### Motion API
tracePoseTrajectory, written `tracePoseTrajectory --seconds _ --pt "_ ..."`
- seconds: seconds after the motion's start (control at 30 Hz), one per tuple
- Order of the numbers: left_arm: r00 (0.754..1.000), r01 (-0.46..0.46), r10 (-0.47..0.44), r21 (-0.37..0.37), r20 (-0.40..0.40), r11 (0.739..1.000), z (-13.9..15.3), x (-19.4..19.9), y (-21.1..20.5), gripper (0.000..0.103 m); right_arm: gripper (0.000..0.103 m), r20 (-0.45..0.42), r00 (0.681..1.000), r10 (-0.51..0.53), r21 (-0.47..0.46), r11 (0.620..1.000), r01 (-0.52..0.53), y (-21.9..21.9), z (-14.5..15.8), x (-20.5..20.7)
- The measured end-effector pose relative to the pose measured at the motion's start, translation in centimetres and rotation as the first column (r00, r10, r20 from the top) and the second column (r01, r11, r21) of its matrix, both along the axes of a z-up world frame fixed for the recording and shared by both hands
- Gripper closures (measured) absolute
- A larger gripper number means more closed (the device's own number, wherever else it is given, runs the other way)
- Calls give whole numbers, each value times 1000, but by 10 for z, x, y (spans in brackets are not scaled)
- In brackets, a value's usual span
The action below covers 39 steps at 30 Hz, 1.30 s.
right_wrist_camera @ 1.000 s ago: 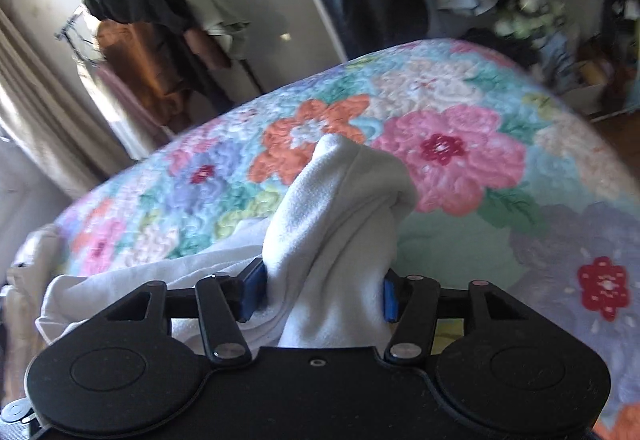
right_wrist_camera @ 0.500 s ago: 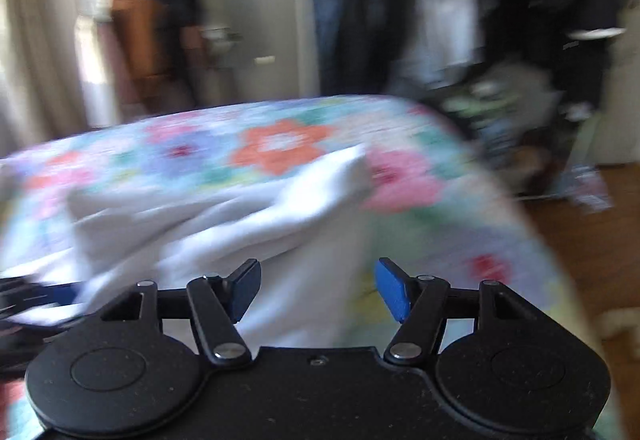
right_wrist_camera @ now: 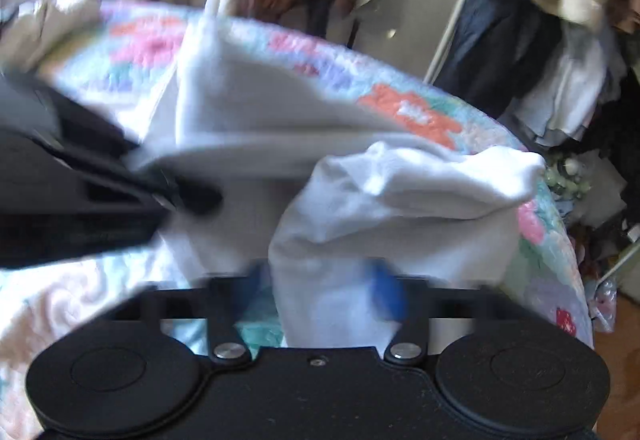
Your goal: Fold clothes
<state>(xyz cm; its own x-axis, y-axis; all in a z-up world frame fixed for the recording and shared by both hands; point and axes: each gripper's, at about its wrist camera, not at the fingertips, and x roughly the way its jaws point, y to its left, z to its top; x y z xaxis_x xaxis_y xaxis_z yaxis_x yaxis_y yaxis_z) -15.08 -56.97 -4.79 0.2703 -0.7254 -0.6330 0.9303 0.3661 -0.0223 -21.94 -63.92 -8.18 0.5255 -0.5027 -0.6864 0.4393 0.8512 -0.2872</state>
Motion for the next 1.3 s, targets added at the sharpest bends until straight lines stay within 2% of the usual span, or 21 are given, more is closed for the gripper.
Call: tracePoseTrajectory --seconds 0.1,0.2,0.27,0.4,0.5,0.63,0.7,0.77,0.83,0.9,0.93,0.97,1.0,1.03,1.07,1.17,1.23,1.3 --pt "997 -74 75 -52 6 996 22 15 18 96 93 123 987 -107 4 994 108 -14 25 -26" --pt "991 -130 133 -84 35 988 40 27 37 96 96 233 946 -227 -38 970 242 -21 55 -63" --pt "988 -149 151 -91 19 985 51 28 52 96 96 272 914 -303 -39 945 325 -28 72 -90" --pt "985 -170 174 -132 21 977 75 19 82 96 96 344 847 -406 86 912 402 -51 93 -137" --pt "981 -183 192 -182 35 966 98 11 102 96 97 360 829 -427 57 897 438 -51 99 -155" --pt "985 -171 173 -271 -18 947 126 4 130 96 97 359 830 -428 15 891 453 -48 114 -170" --pt "987 -155 142 -252 -71 955 124 0 138 96 97 329 836 -439 23 889 457 -48 114 -175" --pt "982 -141 113 -189 -150 972 108 0 138 95 96 264 838 -478 70 876 477 -55 107 -178" --pt "962 -145 120 -84 -247 986 81 4 132 95 95 144 857 -495 119 868 482 -66 92 -174" --pt "940 -158 161 36 -302 987 54 7 123 95 95 20 877 -480 105 874 475 -69 77 -167" --pt "930 -161 179 82 -320 984 42 7 120 95 93 -2 879 -477 86 876 475 -65 77 -167" --pt "926 -159 184 102 -330 982 34 6 120 95 90 -4 880 -474 66 878 473 -58 81 -169" --pt "921 -156 189 120 -340 980 26 4 120 95 79 -6 882 -471 46 881 471 -52 85 -171" --pt "925 -149 181 119 -334 982 25 2 121 95 68 13 882 -470 53 881 469 -47 91 -173" --pt "929 -141 173 119 -328 983 24 0 123 95 64 48 884 -465 93 883 460 -41 99 -177" --pt "923 -127 141 61 -359 990 32 0 127 95 59 149 919 -365 291 904 312 -21 108 -177" --pt "898 -133 118 -7 -425 991 35 6 131 95 43 202 929 -309 434 879 198 -7 105 -169" --pt "873 -141 109 -33 -476 989 35 12 135 95 42 251 936 -247 528 845 82 11 96 -155"
